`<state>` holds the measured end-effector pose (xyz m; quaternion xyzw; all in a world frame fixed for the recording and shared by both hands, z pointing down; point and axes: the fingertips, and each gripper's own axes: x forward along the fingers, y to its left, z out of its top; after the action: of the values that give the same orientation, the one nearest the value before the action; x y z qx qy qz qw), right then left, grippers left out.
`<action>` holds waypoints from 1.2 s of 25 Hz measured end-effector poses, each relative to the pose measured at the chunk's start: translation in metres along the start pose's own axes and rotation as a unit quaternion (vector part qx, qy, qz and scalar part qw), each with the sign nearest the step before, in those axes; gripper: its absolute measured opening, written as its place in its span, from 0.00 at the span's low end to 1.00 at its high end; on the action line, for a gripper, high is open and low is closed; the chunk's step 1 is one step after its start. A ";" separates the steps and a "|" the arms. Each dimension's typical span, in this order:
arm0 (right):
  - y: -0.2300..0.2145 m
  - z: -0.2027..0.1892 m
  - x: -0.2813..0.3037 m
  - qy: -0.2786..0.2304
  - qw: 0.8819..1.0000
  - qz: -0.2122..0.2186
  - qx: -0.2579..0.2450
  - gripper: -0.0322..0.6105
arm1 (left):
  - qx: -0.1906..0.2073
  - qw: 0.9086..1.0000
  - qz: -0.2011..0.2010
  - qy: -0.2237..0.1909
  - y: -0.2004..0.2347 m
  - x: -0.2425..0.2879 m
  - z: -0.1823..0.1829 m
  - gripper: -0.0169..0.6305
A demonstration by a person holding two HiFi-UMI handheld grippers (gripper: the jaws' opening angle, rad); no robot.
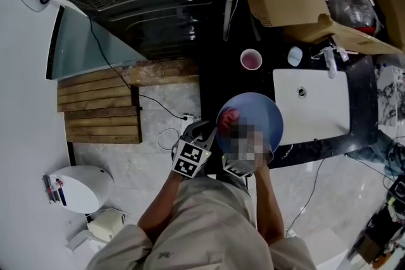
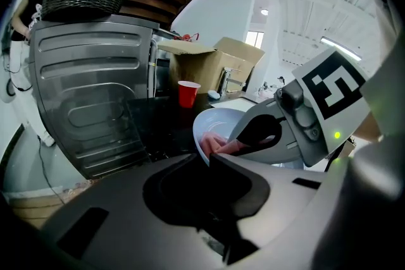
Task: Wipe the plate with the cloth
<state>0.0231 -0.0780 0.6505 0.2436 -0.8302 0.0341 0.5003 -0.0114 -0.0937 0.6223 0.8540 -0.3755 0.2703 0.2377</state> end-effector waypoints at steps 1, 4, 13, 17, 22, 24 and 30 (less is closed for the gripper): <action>0.002 -0.001 -0.001 0.001 1.000 0.001 0.001 0.09 | 0.000 1.000 0.000 0.000 0.000 0.000 0.000 0.12; 0.007 -0.007 -0.005 0.005 1.000 0.004 0.004 0.09 | 0.002 1.000 0.001 0.000 0.000 0.000 -0.001 0.12; 0.018 -0.027 -0.018 0.021 1.000 0.011 0.010 0.09 | 0.006 1.000 0.007 0.000 0.000 -0.001 -0.001 0.12; 0.021 -0.036 -0.024 0.031 0.999 0.016 0.013 0.09 | 0.010 1.000 0.012 0.002 0.001 -0.001 -0.001 0.12; 0.023 -0.048 -0.031 0.048 0.999 0.018 0.016 0.09 | 0.008 1.000 0.021 0.000 0.003 -0.002 0.000 0.14; 0.023 -0.052 -0.033 0.053 0.998 0.018 0.018 0.09 | 0.003 1.000 0.016 -0.002 0.001 -0.002 -0.001 0.16; 0.021 -0.066 -0.040 0.078 0.997 0.014 0.023 0.09 | 0.017 1.000 0.000 0.009 -0.013 0.004 -0.002 0.22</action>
<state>0.0829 -0.0246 0.6538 0.2394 -0.7913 0.0789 0.5570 0.0005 -0.0870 0.6236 0.8552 -0.3693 0.2842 0.2267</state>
